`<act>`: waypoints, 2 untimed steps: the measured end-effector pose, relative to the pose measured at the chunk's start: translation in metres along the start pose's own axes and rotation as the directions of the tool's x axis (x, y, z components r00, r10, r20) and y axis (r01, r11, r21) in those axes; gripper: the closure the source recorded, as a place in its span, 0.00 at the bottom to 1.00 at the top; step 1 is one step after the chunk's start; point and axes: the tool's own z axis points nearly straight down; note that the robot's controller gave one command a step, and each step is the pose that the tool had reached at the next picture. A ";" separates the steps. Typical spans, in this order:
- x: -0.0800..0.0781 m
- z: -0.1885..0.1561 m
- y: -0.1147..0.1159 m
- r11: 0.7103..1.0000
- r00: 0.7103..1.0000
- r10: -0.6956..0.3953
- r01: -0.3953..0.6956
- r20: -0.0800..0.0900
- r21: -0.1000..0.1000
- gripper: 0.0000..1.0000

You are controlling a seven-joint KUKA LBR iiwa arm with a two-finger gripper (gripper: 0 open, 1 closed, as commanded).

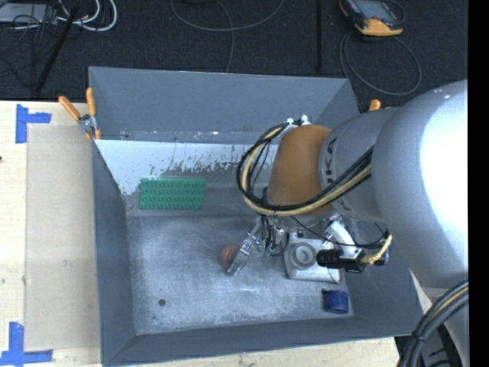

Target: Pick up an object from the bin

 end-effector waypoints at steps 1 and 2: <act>0.015 0.001 0.013 0.996 0.996 -0.088 0.088 0.000 -0.002 0.00; 0.002 0.001 0.012 0.950 0.950 0.312 -0.312 -0.010 0.000 0.00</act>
Offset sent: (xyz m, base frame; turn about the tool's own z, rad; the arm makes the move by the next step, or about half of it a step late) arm -0.0066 0.0220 -0.0037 -0.0921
